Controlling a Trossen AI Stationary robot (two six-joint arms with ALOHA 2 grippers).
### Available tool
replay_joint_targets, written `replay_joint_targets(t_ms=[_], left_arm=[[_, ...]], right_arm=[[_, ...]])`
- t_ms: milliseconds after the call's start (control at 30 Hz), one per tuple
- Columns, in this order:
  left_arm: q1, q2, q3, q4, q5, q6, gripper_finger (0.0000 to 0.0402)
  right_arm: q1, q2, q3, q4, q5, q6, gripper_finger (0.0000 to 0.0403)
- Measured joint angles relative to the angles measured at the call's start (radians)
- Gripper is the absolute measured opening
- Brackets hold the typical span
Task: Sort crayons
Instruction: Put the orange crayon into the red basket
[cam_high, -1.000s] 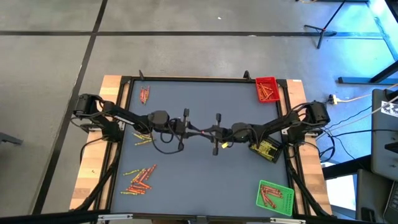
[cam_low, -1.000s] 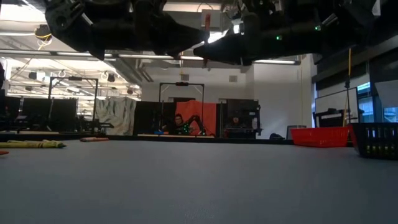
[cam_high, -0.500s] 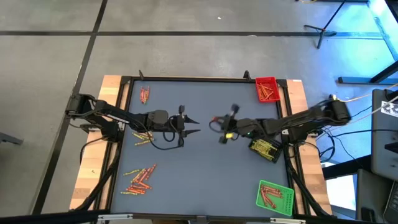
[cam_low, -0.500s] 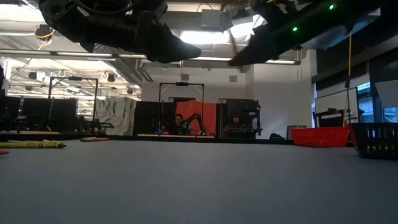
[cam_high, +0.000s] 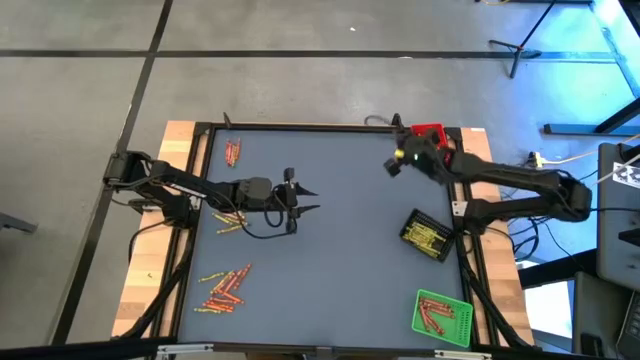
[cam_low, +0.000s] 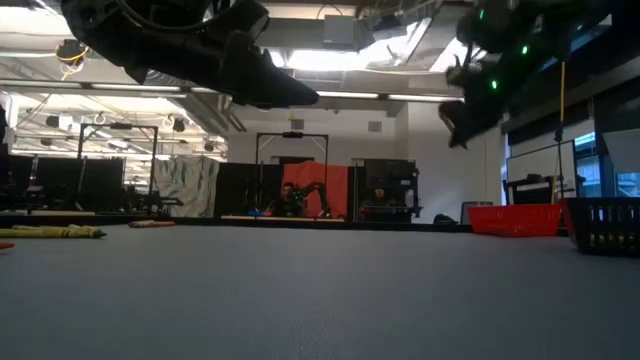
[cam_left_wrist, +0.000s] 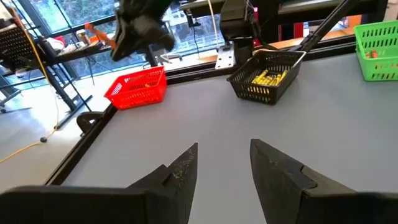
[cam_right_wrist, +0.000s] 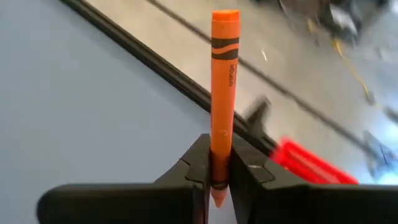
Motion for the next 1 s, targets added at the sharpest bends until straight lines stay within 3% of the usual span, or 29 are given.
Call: replay_joint_targets(t_ms=[167,333,667,1000], left_arm=[[0.0,0.0,0.0,0.0,0.0,0.0,0.0131],[0.0,0.0,0.0,0.001,0.0,0.0,0.0131],[0.0,0.0,0.0,0.0,0.0,0.0,0.0131],[0.0,0.0,0.0,0.0,0.0,0.0,0.0131]], right_arm=[[-0.203,0.04,0.0,-0.086,-0.045,0.016,0.0028],[-0.329,0.093,0.0,-0.111,-0.139,0.019,0.0023],[-0.453,0.236,0.0,-0.105,-0.16,0.038,0.004],[-0.459,0.285,0.0,-0.115,-0.184,0.036,0.0046]])
